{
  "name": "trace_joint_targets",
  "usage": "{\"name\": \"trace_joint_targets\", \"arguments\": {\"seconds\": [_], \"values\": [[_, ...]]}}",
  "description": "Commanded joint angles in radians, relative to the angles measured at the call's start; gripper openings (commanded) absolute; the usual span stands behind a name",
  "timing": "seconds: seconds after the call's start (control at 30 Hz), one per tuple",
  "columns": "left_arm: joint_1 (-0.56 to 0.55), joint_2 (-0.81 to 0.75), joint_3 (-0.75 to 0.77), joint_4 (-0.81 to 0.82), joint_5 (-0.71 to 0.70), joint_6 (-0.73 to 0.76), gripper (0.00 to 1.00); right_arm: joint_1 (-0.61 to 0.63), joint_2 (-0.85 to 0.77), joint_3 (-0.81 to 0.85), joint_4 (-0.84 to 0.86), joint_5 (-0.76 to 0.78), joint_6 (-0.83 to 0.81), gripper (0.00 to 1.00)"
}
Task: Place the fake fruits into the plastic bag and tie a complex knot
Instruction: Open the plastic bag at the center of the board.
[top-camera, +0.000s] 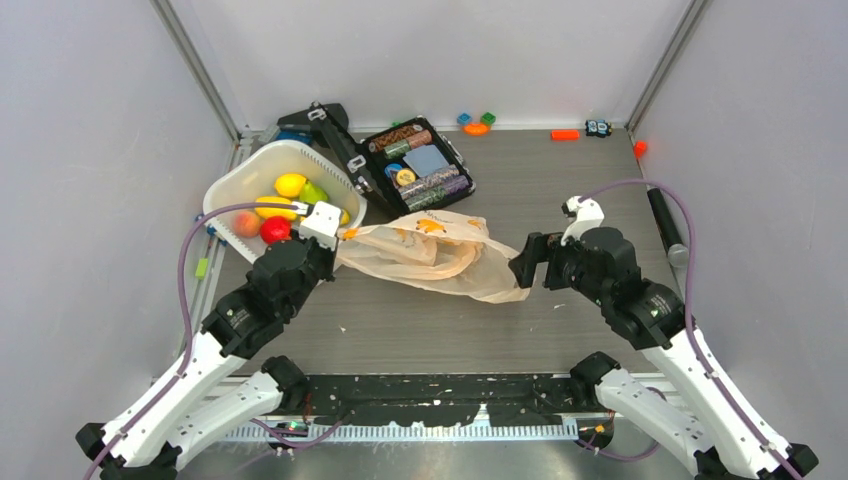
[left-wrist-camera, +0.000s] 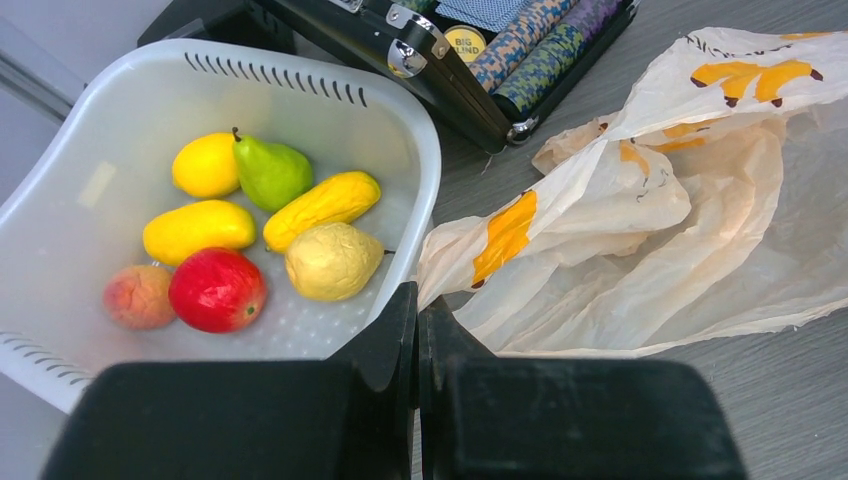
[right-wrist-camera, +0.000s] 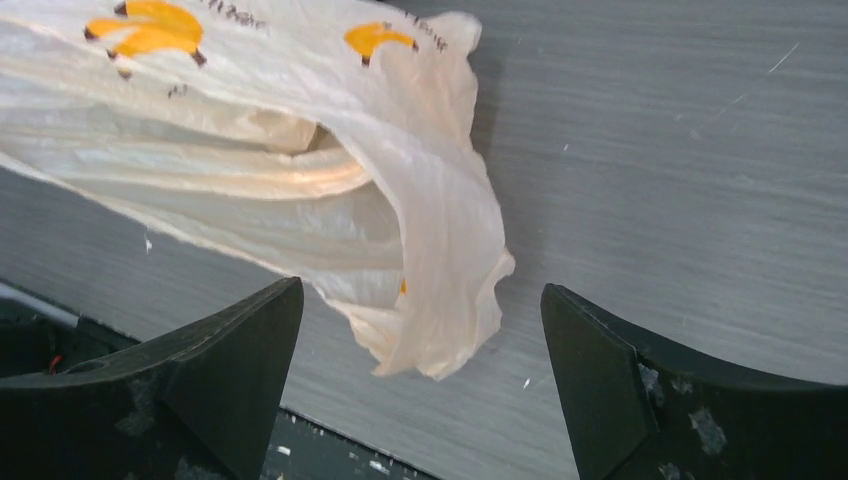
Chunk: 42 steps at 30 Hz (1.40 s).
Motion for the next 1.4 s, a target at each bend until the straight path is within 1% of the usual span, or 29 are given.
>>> {"name": "trace_joint_targets", "arguments": {"seconds": [0.0, 0.03, 0.1, 0.33, 0.53, 0.6, 0.8, 1.0, 1.1, 1.23, 1.37], "values": [[0.006, 0.002, 0.04, 0.013, -0.026, -0.009, 0.0, -0.009, -0.031, -0.036, -0.029, -0.134, 0.031, 0.98], [0.006, 0.003, 0.04, 0.013, -0.027, -0.009, 0.0, -0.009, -0.038, -0.054, -0.018, -0.184, 0.037, 0.98], [0.006, 0.001, 0.04, 0.013, -0.028, -0.009, 0.0, -0.01, -0.061, -0.077, 0.006, -0.218, 0.055, 0.98], [0.005, 0.001, 0.04, 0.014, -0.026, -0.009, 0.0, -0.017, -0.078, -0.141, -0.022, -0.145, 0.104, 0.98], [0.005, 0.003, 0.039, 0.014, -0.027, -0.009, 0.0, -0.018, -0.155, -0.222, 0.067, -0.155, 0.17, 1.0], [0.006, 0.004, 0.039, 0.013, -0.026, -0.009, 0.0, -0.018, -0.176, -0.237, 0.085, -0.136, 0.175, 0.97], [0.006, 0.011, 0.039, 0.013, -0.027, -0.009, 0.0, -0.017, -0.199, -0.268, 0.136, -0.141, 0.178, 0.79], [0.006, 0.014, 0.039, 0.013, -0.026, -0.009, 0.0, -0.017, -0.182, -0.288, 0.171, -0.149, 0.175, 0.67], [0.006, 0.015, 0.039, 0.013, -0.027, -0.009, 0.0, -0.016, -0.173, -0.291, 0.164, -0.114, 0.162, 0.65], [0.005, 0.018, 0.038, 0.013, -0.026, -0.009, 0.0, -0.017, -0.168, -0.298, 0.157, -0.033, 0.148, 0.68], [0.005, 0.021, 0.039, 0.013, -0.025, -0.009, 0.0, -0.016, -0.153, -0.308, 0.184, -0.001, 0.142, 0.7]]}}
